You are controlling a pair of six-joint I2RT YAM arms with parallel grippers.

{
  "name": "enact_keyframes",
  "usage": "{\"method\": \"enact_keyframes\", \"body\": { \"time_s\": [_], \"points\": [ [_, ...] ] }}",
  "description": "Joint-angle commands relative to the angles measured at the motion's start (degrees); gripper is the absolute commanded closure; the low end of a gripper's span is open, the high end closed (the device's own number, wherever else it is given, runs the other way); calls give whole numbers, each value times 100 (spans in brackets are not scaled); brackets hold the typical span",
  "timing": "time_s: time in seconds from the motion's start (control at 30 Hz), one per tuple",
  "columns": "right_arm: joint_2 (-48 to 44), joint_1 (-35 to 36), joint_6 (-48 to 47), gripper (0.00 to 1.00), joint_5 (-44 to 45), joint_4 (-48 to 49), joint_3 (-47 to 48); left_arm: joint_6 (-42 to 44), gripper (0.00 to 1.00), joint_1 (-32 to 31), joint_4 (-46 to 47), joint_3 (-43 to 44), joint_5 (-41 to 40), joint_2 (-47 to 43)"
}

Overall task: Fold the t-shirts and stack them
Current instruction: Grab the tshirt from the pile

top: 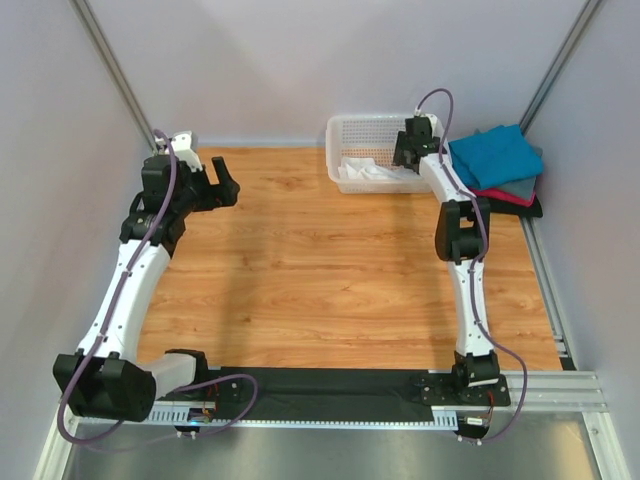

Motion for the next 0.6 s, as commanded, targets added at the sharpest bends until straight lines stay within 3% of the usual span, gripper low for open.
{"method": "enact_keyframes", "body": {
  "time_s": [0.0,0.1,0.13,0.17,0.33,0.57],
  "points": [
    [93,47,-146,31,271,606,275,98,0,34,98,78,139,161],
    [251,47,-146,62,315,545,521,115,0,34,54,113,165,232],
    [234,47,-146,92,324,571,522,133,0,34,54,113,157,241],
    [182,47,-146,100,324,580,548,141,0,34,45,122,122,258],
    [-485,47,-304,100,78,703,451,168,0,34,1,149,156,267],
    [-2512,64,-103,100,-756,781,162,80,0,34,159,78,534,127]
  ]
}}
